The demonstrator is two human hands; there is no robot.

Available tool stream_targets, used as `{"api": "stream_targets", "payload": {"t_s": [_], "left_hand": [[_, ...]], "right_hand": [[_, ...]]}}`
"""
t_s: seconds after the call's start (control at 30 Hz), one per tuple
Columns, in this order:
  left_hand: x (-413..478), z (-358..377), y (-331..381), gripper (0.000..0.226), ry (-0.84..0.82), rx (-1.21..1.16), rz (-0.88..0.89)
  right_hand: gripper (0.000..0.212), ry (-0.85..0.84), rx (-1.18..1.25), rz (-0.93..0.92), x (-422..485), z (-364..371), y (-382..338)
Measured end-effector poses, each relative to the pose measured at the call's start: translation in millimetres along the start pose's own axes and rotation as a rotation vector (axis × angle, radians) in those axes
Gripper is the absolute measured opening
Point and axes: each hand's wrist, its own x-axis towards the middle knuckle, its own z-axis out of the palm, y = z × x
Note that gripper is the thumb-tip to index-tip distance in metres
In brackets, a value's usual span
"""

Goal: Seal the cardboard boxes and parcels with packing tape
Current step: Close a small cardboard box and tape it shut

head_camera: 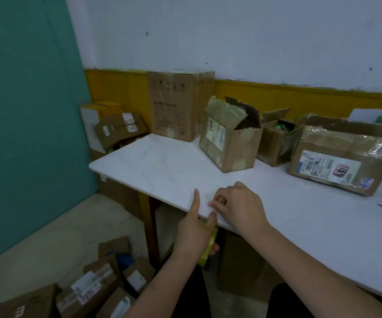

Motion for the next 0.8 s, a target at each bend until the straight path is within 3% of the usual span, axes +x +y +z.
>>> {"api": "stream_targets", "payload": {"t_s": [0.07, 0.17, 0.27, 0.6, 0.73, 0.8], "left_hand": [[2, 2, -2, 0.083, 0.1, 0.321, 0.019], [6, 6, -7, 0.085, 0.293, 0.686, 0.072], [16, 4, 0, 0.082, 0.33, 0.892, 0.045], [98, 18, 23, 0.065, 0.085, 1.115, 0.162], [98, 32, 29, 0.039, 0.305, 1.152, 0.516], [102, 42, 35, 0.022, 0.277, 0.976, 0.766]], "right_hand": [[0.031, 0.067, -0.003, 0.015, -1, 3, 7], [0.062, 0.03, 0.04, 0.165, 4, 5, 26], [0.064, -0.02, 0.044, 0.17, 4, 10, 34], [0.05, -0.217, -0.013, 0.064, 0, 4, 47], [0.047, -0.202, 0.016, 0.102, -9, -13, 78], [0.043, -0.126, 0.007, 0.158, -15, -23, 98]]}}
